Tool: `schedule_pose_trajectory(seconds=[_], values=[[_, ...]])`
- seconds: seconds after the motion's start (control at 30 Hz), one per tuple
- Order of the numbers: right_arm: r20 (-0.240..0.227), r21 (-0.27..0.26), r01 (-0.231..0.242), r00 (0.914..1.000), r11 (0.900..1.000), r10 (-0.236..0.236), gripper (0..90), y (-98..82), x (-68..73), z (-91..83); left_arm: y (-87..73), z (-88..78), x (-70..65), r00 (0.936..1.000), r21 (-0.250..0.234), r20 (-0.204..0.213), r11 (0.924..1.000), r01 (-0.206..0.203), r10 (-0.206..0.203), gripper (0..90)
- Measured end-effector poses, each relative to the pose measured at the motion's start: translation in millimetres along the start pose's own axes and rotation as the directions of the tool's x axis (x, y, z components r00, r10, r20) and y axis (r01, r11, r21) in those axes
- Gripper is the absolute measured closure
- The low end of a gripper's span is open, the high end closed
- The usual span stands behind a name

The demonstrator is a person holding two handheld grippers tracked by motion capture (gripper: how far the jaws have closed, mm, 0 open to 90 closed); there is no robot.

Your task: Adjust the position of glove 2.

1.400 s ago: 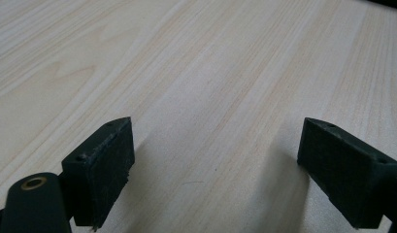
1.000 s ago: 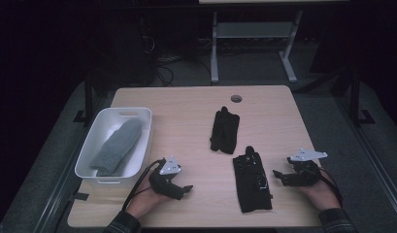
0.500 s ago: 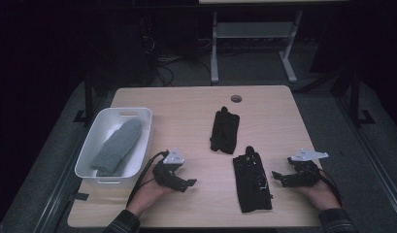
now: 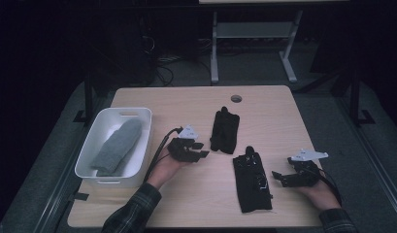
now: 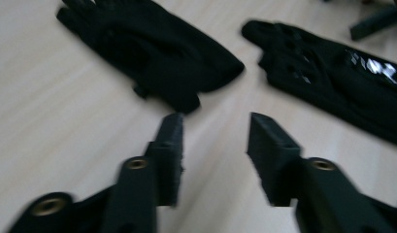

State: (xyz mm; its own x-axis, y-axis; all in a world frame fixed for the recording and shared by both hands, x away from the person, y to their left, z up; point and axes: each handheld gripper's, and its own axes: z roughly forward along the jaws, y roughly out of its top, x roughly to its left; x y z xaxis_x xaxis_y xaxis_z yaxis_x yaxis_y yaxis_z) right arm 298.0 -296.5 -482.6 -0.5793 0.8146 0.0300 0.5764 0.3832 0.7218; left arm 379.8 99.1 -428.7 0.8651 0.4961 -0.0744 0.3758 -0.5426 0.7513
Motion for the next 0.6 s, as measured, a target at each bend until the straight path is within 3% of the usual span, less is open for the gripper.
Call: schedule_pose_trajectory(seconds=[0.17,0.37,0.6], values=[[-0.001,0.002,-0.007,1.0000,1.000,0.007,13.5,0.0,0.4,-0.1,19.5,17.1,13.6,0.9999,-0.007,0.004,0.9999,0.014,-0.014,89.2],[-0.001,0.002,-0.006,1.0000,1.000,0.006,13.5,-0.1,0.3,-0.1,38.9,41.0,34.9,0.9994,0.000,-0.006,0.9994,0.035,-0.035,89.4],[-0.001,0.002,-0.006,1.0000,1.000,0.006,13.5,-0.1,0.2,-0.1,46.9,65.5,51.1,0.9978,0.006,-0.025,0.9980,0.062,-0.062,89.4]])
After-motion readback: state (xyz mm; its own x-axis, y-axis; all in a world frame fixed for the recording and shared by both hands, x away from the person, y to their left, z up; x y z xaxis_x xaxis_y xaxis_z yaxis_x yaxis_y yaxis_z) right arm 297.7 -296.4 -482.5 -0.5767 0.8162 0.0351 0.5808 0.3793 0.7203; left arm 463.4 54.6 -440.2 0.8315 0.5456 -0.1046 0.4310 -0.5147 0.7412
